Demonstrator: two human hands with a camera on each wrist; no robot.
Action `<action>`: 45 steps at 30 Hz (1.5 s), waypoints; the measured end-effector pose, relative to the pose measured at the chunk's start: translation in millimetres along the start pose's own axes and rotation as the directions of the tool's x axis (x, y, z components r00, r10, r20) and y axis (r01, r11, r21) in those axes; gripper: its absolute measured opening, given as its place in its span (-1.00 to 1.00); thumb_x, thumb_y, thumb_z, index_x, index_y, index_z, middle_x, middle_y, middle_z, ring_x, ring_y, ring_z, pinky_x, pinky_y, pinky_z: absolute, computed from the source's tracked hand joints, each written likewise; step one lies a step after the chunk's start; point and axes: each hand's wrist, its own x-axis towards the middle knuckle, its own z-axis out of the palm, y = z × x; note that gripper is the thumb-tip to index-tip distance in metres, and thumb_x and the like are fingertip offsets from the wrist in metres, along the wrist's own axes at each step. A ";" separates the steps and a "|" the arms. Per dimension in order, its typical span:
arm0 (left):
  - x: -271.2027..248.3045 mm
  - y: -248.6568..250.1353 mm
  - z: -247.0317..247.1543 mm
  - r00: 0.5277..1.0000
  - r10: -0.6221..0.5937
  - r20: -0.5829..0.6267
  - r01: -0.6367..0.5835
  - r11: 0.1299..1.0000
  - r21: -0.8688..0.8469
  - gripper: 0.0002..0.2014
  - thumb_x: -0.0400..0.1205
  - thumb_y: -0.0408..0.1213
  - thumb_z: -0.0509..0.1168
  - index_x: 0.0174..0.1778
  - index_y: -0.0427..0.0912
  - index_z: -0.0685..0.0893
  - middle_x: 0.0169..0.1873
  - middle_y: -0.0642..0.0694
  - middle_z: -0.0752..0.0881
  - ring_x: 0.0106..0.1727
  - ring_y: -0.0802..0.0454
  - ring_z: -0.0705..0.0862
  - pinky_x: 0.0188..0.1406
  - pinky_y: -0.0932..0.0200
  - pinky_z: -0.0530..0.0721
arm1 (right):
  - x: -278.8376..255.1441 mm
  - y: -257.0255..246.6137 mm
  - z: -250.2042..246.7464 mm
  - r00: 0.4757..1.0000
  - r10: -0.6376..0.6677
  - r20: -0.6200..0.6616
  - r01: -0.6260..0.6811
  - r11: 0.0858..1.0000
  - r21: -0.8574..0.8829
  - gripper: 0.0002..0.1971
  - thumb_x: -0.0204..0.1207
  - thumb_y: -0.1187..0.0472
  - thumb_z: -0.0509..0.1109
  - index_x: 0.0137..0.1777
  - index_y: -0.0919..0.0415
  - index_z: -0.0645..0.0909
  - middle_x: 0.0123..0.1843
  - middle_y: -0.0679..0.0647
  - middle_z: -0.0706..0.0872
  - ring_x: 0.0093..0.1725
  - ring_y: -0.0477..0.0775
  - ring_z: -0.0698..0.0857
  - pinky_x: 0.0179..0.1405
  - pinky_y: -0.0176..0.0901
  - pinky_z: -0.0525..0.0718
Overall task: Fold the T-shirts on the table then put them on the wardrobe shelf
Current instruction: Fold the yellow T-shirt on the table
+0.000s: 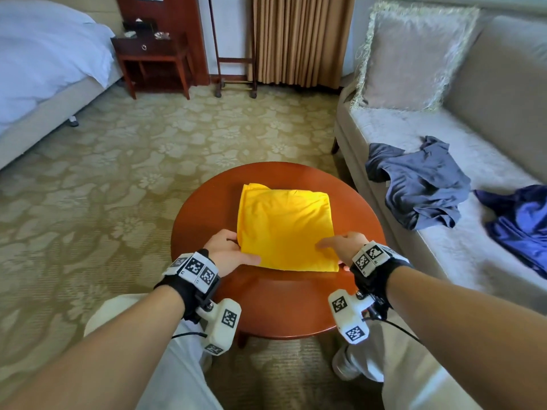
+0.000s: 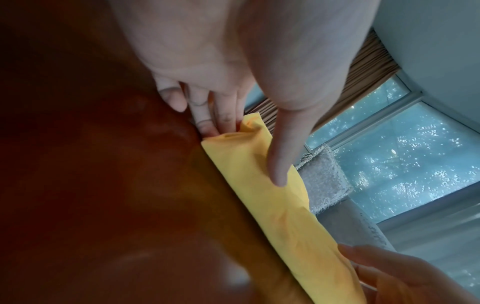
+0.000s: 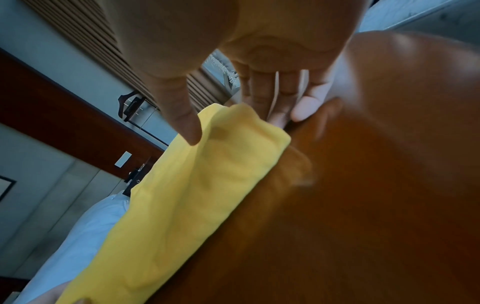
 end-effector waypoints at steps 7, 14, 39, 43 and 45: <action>-21.1 -6.0 2.1 0.990 -0.006 -0.144 0.019 0.996 0.087 -0.53 0.52 0.19 0.43 0.16 -0.06 0.59 0.03 0.00 0.68 0.11 -0.03 0.65 0.11 0.07 0.64 | -14.4 16.7 8.3 0.999 -0.008 -0.043 0.004 0.995 -0.100 -0.37 0.40 -0.05 0.56 0.41 0.20 0.50 -0.04 0.11 0.67 -0.01 0.17 0.67 0.03 0.06 0.71; -35.9 -9.3 5.7 0.974 -0.051 -0.220 0.128 0.927 0.351 -0.60 0.42 0.27 0.44 -0.03 0.08 0.61 0.10 -0.07 0.67 0.27 -0.18 0.55 0.28 -0.10 0.53 | -30.0 19.7 10.0 0.994 0.019 -0.108 -0.043 0.974 -0.223 -0.49 0.41 -0.11 0.54 0.20 0.25 0.62 -0.12 0.14 0.71 -0.31 0.07 0.65 -0.51 -0.19 0.49; -89.0 8.7 -1.6 0.948 -0.232 0.219 0.307 0.851 -0.426 -0.80 0.61 -0.37 0.43 0.07 -0.30 0.58 0.11 -0.31 0.67 0.05 -0.26 0.80 0.10 -0.07 0.76 | -56.4 33.6 -7.5 0.965 0.075 0.252 -0.141 0.957 0.254 -0.67 0.38 0.39 0.49 0.08 0.29 0.47 0.10 0.37 0.65 -0.19 0.32 0.81 -0.04 0.01 0.78; -97.1 16.1 -10.1 0.979 -0.124 0.164 0.196 0.809 -0.555 -0.74 0.60 -0.44 0.42 0.15 -0.28 0.53 0.10 -0.37 0.67 -0.15 -0.30 0.83 -0.10 -0.04 0.75 | -63.6 25.5 -17.9 0.968 0.000 0.250 -0.082 0.945 0.317 -0.79 0.46 0.41 0.49 0.03 0.27 0.57 0.17 0.41 0.59 0.01 0.41 0.78 0.14 0.12 0.75; -96.7 13.9 -13.4 0.994 -0.067 0.092 0.108 0.805 -0.583 -0.57 0.56 -0.44 0.48 0.28 -0.14 0.49 0.12 -0.34 0.68 -0.17 -0.29 0.83 -0.21 0.01 0.76 | -64.8 21.7 -22.6 0.984 -0.031 0.176 -0.034 0.935 0.352 -0.64 0.40 0.40 0.55 0.15 0.31 0.54 0.20 0.33 0.58 -0.07 0.31 0.77 -0.11 0.03 0.82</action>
